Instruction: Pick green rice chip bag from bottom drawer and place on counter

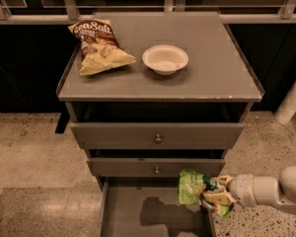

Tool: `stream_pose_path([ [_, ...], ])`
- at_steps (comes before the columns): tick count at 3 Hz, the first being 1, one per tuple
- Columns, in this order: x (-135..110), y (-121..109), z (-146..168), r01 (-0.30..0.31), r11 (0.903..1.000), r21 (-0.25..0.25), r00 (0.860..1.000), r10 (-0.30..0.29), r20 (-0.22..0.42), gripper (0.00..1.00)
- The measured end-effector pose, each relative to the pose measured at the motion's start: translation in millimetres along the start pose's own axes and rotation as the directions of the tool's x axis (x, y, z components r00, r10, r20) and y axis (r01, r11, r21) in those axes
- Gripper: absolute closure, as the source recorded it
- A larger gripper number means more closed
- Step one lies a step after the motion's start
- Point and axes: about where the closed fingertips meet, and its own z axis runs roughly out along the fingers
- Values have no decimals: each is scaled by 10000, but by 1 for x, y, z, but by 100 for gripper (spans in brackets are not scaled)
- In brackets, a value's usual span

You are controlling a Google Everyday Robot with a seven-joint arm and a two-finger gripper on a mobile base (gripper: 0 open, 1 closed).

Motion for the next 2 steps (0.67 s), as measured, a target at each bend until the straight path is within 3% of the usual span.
stream_pose_path([
  [1,-53,24,-29,786,9968,113,9968,-784,-162,100],
  [2,-111,56,-51,1838,9825,296,9819,-1821,-518,100],
])
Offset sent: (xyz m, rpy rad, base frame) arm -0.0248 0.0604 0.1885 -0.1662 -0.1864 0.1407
